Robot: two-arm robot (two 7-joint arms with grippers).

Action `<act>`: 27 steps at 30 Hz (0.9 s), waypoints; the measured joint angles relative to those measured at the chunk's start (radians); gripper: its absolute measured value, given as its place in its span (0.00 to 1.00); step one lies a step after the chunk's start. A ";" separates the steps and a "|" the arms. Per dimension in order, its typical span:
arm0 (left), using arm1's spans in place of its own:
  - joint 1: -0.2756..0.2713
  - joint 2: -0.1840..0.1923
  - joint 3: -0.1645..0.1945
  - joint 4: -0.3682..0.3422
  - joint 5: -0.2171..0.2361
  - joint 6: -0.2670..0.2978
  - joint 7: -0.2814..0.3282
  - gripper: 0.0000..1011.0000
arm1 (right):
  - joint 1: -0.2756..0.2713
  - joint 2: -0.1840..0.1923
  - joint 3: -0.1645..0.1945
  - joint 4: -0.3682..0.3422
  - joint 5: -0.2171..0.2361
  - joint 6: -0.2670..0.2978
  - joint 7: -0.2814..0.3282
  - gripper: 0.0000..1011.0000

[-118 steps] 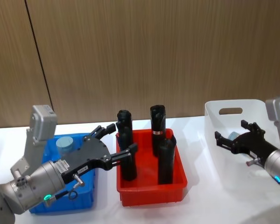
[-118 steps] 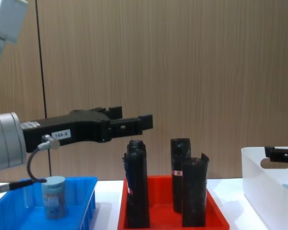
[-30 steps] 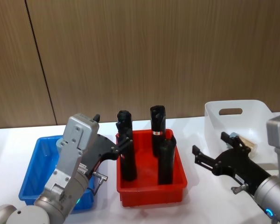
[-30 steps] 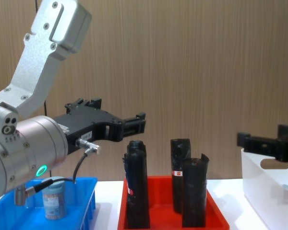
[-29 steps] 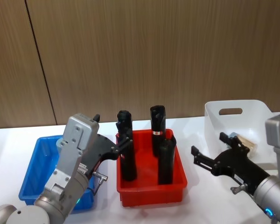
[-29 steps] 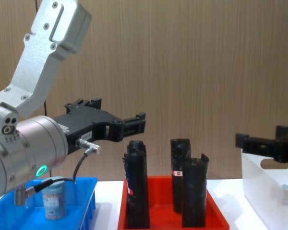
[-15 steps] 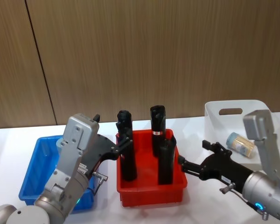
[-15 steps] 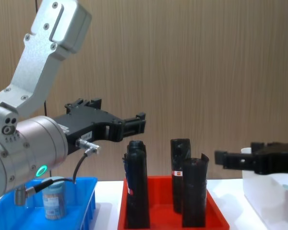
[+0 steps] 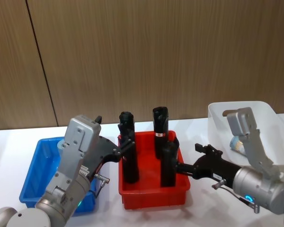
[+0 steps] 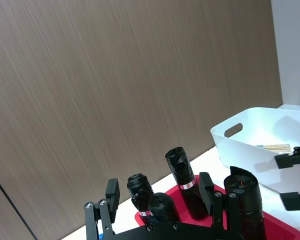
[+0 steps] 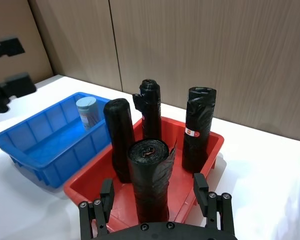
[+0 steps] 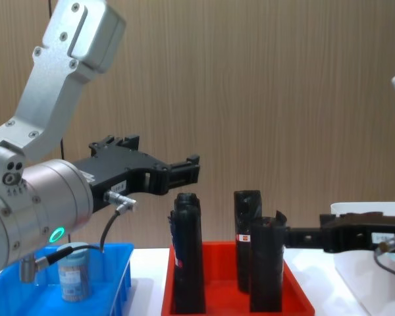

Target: Pick the cotton swabs from the blue box and place them into the white box.

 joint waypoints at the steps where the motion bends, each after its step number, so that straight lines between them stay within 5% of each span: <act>1: 0.000 0.000 0.000 0.000 0.000 0.000 0.000 0.99 | 0.012 -0.006 -0.002 0.017 -0.005 0.000 0.004 0.99; 27: 0.000 0.000 0.000 0.000 0.000 0.000 0.000 0.99 | 0.142 -0.078 -0.040 0.227 -0.062 -0.034 0.035 0.99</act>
